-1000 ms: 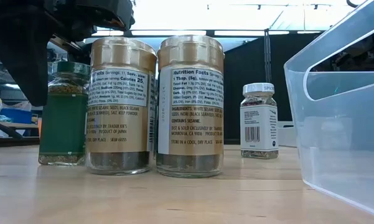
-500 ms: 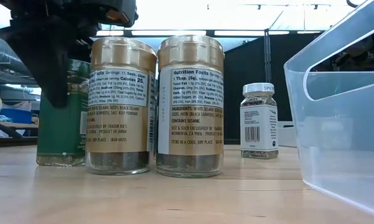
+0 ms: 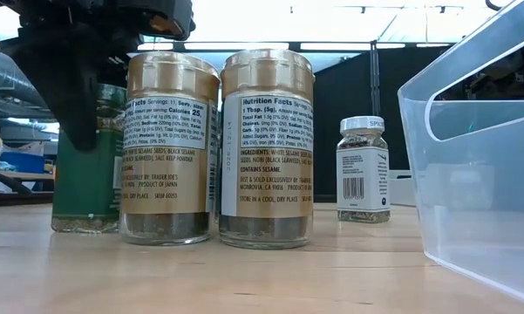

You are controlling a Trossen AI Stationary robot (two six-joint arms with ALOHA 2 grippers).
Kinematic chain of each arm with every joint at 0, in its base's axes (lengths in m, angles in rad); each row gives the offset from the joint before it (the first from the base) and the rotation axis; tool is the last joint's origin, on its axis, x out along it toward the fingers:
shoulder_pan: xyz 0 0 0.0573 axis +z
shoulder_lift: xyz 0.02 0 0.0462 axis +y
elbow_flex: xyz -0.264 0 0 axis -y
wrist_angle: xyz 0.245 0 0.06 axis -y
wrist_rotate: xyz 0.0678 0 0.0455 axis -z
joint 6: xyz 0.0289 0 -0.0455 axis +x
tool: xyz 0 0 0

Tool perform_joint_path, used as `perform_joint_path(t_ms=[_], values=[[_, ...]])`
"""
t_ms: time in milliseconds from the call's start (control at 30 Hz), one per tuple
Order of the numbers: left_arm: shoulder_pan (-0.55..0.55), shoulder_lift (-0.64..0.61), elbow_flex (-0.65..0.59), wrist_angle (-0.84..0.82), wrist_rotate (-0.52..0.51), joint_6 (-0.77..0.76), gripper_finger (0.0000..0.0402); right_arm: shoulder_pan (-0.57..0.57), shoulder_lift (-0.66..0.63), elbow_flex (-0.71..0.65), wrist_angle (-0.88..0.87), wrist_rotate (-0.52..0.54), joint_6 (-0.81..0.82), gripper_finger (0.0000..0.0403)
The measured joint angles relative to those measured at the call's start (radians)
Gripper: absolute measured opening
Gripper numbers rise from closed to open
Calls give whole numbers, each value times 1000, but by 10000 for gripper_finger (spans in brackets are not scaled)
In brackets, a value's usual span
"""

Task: Sort spices by type
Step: Put the left green seasoning bottle into the orange bin

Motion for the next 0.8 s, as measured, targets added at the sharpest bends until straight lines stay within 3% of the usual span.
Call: perform_joint_path(t_ms=[300, 800], values=[[15, 1, 40, -92, 68, -7, 183, 0, 0, 0, 0, 0, 0, 243], [26, 1, 178, -217, 60, 37, 185, 0, 0, 0, 0, 0, 0, 243]])
